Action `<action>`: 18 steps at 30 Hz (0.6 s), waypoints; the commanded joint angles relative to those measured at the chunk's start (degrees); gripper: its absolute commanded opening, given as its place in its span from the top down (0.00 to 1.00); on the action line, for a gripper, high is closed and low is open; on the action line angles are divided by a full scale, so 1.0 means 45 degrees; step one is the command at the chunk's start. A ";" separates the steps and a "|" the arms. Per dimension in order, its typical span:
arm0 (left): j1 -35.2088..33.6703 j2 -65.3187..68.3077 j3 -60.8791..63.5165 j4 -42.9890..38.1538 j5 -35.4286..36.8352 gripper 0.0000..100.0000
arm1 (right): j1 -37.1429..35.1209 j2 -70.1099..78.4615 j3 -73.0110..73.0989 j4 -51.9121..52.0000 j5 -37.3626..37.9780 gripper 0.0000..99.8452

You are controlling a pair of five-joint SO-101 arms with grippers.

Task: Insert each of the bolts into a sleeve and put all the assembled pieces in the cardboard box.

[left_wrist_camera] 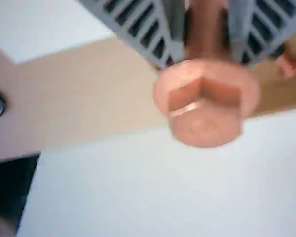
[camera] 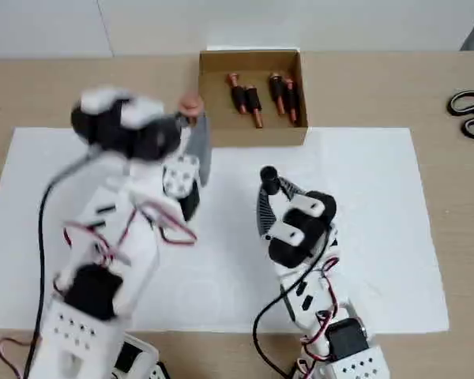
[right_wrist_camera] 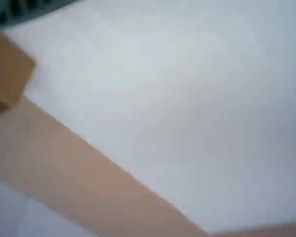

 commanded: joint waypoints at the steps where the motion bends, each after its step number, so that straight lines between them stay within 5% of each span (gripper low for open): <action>1: 0.0176 -0.1348 0.1573 -0.2208 0.0059 0.99 | -0.0147 -0.0186 0.0059 -0.1162 -0.1641 1.00; 12: 0.2403 -0.1387 0.1280 -0.2325 0.0117 0.99 | -0.0166 -0.0068 0.0059 -0.1670 -0.0899 1.00; 18: 0.2540 -0.1387 -0.0869 -0.0274 0.0117 0.99 | -0.0244 -0.0068 0.0059 -0.1651 -0.0098 1.00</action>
